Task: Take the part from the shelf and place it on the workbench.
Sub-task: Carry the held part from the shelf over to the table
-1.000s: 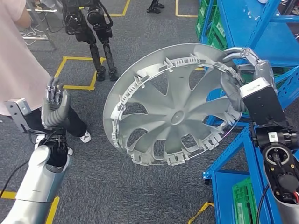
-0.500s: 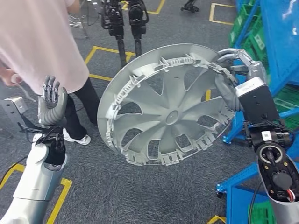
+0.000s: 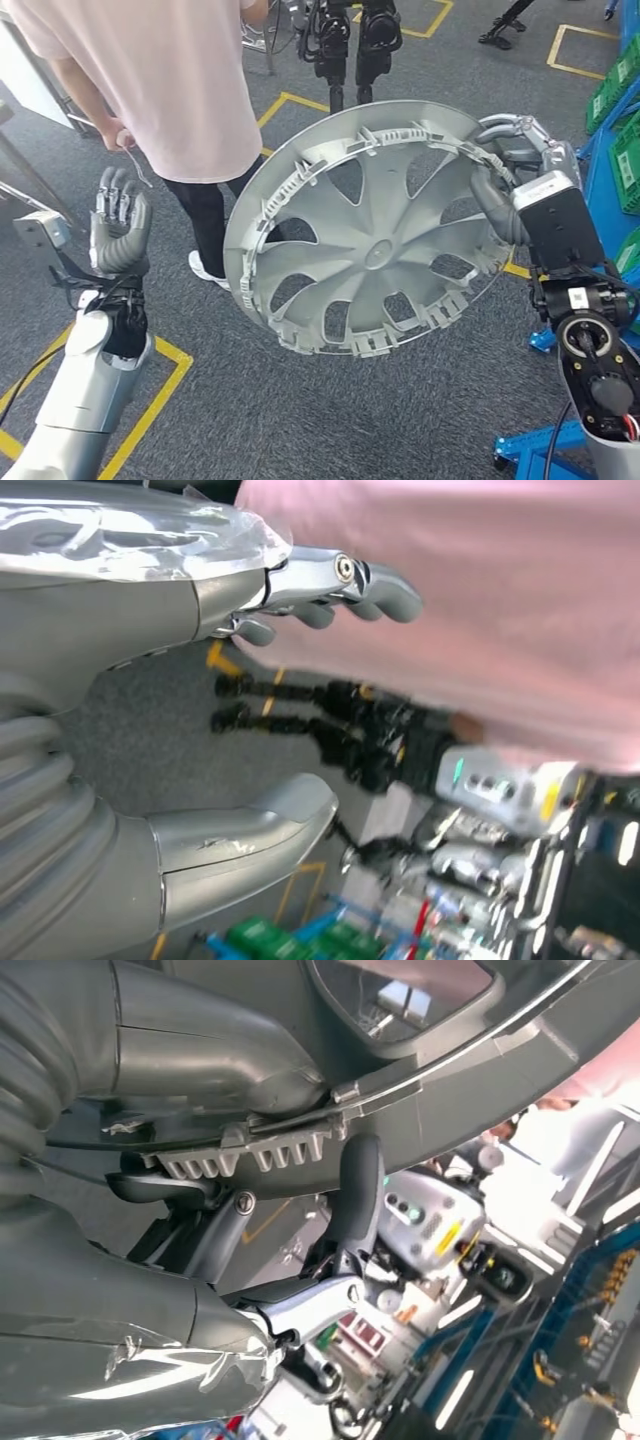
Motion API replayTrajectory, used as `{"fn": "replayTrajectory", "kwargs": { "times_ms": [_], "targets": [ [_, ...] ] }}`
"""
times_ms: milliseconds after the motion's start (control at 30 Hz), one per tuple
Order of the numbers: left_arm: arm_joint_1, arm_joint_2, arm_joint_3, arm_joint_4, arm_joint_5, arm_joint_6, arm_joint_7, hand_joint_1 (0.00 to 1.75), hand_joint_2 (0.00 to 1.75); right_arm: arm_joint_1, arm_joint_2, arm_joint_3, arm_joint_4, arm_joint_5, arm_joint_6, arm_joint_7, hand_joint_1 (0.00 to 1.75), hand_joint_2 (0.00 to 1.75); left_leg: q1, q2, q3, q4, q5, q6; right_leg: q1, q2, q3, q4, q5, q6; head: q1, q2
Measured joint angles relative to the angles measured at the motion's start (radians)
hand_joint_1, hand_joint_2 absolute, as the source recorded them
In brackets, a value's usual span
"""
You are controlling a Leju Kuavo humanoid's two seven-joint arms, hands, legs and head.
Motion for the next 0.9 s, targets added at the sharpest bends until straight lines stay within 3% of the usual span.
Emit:
{"fn": "replayTrajectory", "kwargs": {
  "times_ms": [67,100,133,167,233,300,367,433,500,567,600,633,700,767,833,900],
  "targets": [
    [0.005,0.000,0.000,0.000,0.000,0.000,0.000,0.00,1.75,0.003,0.000,0.000,0.000,0.000,0.000,0.001,1.75,1.75,0.006,0.034,-0.063,0.127,-0.048,-0.009,0.001,-0.030,0.000,-0.001,-0.001,-0.002,-0.008,0.000],
    [0.009,0.000,0.000,0.000,0.000,0.000,0.000,0.00,1.75,0.005,0.000,0.000,0.000,0.001,0.000,0.002,1.75,1.75,0.010,0.040,-0.077,0.155,-0.051,-0.013,0.000,-0.044,0.000,0.000,-0.002,-0.001,-0.011,0.000],
    [0.010,0.000,0.000,0.000,0.000,0.000,0.000,0.00,1.75,0.008,0.000,0.000,0.000,0.001,0.000,0.002,1.75,1.75,0.014,0.045,-0.070,0.142,-0.037,-0.017,-0.001,-0.059,0.000,0.001,-0.003,0.001,-0.016,0.000],
    [0.010,0.000,0.000,0.000,0.000,0.000,0.000,0.00,1.75,0.008,0.000,0.001,0.000,0.001,0.000,0.002,1.75,1.75,0.016,0.054,-0.042,0.089,-0.009,-0.020,-0.002,-0.072,0.000,0.004,-0.006,0.004,-0.021,0.000],
    [0.007,0.001,0.000,0.000,0.000,0.000,0.000,0.00,1.75,0.008,0.000,0.000,0.000,0.001,0.000,0.002,1.75,1.75,0.016,0.097,0.040,-0.056,0.046,-0.020,-0.002,-0.096,0.000,0.012,-0.014,0.014,-0.030,0.000],
    [0.006,0.001,0.000,0.000,0.000,0.000,0.000,0.00,1.75,0.008,0.000,-0.001,0.000,0.001,0.000,0.002,1.75,1.75,0.009,0.117,0.079,-0.127,0.063,-0.008,0.003,-0.115,0.002,0.018,-0.022,0.026,-0.032,0.000],
    [0.006,0.002,0.000,-0.001,0.000,0.000,0.001,0.00,1.75,0.008,0.000,-0.001,0.000,0.001,0.000,0.002,1.75,1.75,0.006,0.094,0.078,-0.130,0.061,0.009,0.004,-0.135,0.009,0.017,-0.028,0.036,-0.028,0.000],
    [0.006,0.002,0.000,-0.003,-0.001,0.000,0.001,0.00,1.75,0.008,0.000,-0.001,0.000,0.001,0.000,0.002,1.75,1.75,0.010,0.071,0.083,-0.133,0.063,0.022,-0.002,-0.115,0.004,0.038,-0.050,0.047,-0.024,0.000],
    [0.004,0.002,0.000,-0.005,-0.003,0.000,0.001,0.00,1.75,0.009,-0.002,-0.002,-0.001,0.001,-0.001,0.004,1.75,1.75,0.013,0.049,0.087,-0.135,0.065,0.034,-0.007,-0.056,-0.043,0.145,-0.109,0.053,-0.013,0.000],
    [0.005,0.001,0.000,-0.006,-0.004,0.000,0.001,0.00,1.75,0.013,-0.003,-0.003,-0.001,0.001,-0.001,0.006,1.75,1.75,0.011,0.024,0.087,-0.135,0.064,0.039,-0.008,-0.020,-0.116,0.298,-0.169,0.055,0.002,0.000],
    [0.007,0.001,0.000,-0.006,-0.004,0.000,0.001,0.00,1.75,0.016,-0.004,-0.003,-0.001,0.001,-0.001,0.008,1.75,1.75,0.010,0.010,0.088,-0.134,0.064,0.039,-0.008,-0.016,-0.141,0.341,-0.175,0.055,0.007,0.000],
    [0.008,0.001,0.000,-0.006,-0.005,0.000,0.002,0.00,1.75,0.019,-0.004,-0.003,-0.001,0.000,-0.001,0.009,1.75,1.75,0.009,-0.005,0.088,-0.133,0.064,0.039,-0.008,-0.014,-0.147,0.343,-0.161,0.053,0.011,0.000],
    [0.008,0.001,0.000,-0.006,-0.007,-0.001,0.004,0.00,1.75,0.021,-0.004,-0.004,-0.001,0.000,-0.002,0.012,1.75,1.75,0.009,-0.036,0.090,-0.130,0.063,0.038,-0.008,0.004,-0.107,0.228,-0.081,0.045,0.018,0.000],
    [0.009,0.001,0.000,-0.006,-0.011,-0.003,0.007,0.00,1.75,0.021,-0.005,-0.007,-0.003,-0.001,-0.002,0.015,1.75,1.75,0.009,-0.063,0.087,-0.127,0.062,0.033,-0.010,0.051,-0.049,0.094,-0.020,0.037,0.022,0.000],
    [0.014,0.001,0.000,-0.006,-0.014,-0.005,0.010,0.00,1.75,0.022,-0.006,-0.009,-0.003,-0.003,-0.003,0.018,1.75,1.75,0.013,-0.087,0.078,-0.127,0.067,0.023,-0.009,0.071,-0.023,0.045,-0.015,0.033,0.023,0.000],
    [0.021,0.003,0.000,-0.007,-0.016,-0.006,0.012,0.00,1.75,0.021,-0.007,-0.009,-0.003,-0.003,-0.004,0.019,1.75,1.75,0.016,-0.101,0.071,-0.129,0.072,0.011,-0.010,0.044,-0.013,0.031,-0.016,0.028,0.024,0.000]
  ]
}}
